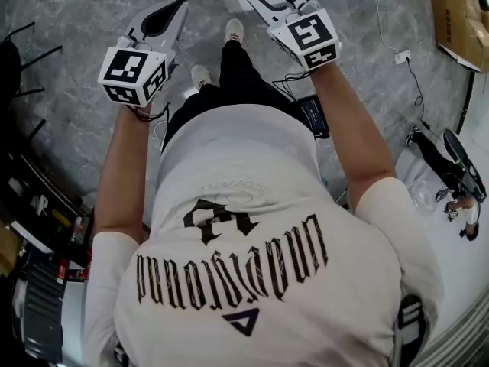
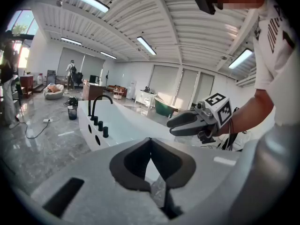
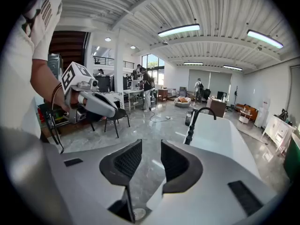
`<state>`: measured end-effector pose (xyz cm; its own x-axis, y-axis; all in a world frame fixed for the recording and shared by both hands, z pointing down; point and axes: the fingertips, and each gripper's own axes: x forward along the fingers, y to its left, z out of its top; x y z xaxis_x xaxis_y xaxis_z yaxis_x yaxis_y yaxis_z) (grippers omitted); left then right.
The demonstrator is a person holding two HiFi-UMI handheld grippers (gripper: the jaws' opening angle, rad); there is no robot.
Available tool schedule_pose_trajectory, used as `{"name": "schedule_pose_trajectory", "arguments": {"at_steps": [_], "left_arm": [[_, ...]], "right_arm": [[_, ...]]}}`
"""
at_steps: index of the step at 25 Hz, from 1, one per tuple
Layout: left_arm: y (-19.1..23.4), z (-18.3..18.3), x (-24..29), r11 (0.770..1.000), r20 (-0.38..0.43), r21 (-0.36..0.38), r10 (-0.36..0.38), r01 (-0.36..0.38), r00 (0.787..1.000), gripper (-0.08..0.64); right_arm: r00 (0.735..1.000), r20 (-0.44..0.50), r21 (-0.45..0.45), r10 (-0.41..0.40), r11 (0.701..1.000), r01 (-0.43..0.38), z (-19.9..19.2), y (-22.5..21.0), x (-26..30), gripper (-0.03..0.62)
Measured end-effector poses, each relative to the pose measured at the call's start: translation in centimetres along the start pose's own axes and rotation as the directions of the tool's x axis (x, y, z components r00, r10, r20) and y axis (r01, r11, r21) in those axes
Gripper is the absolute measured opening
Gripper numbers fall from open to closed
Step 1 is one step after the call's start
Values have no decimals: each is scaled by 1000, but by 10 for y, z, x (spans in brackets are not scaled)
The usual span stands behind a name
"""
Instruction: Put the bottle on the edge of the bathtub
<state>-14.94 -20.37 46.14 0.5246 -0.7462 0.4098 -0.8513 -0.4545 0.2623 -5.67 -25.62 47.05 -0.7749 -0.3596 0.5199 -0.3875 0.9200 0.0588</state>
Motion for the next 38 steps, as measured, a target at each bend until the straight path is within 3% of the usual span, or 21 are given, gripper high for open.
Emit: {"name": "schedule_pose_trajectory", "arguments": {"at_steps": [12, 18, 29, 38], "left_arm": [[-46, 68, -90, 992, 145, 125, -20, 2, 989, 15], [-56, 81, -135, 989, 179, 147, -23, -3, 984, 15], [-75, 92, -203, 988, 246, 151, -16, -22, 969, 15], [-76, 88, -222, 992, 260, 122, -30, -2, 965, 15]], "right_arm": [[990, 137, -66, -43, 996, 52, 92, 65, -81, 95], [982, 176, -75, -71, 994, 85, 121, 86, -108, 80], [960, 250, -37, -128, 989, 142, 145, 112, -149, 35], [960, 220, -27, -172, 983, 182, 139, 138, -170, 15]]}}
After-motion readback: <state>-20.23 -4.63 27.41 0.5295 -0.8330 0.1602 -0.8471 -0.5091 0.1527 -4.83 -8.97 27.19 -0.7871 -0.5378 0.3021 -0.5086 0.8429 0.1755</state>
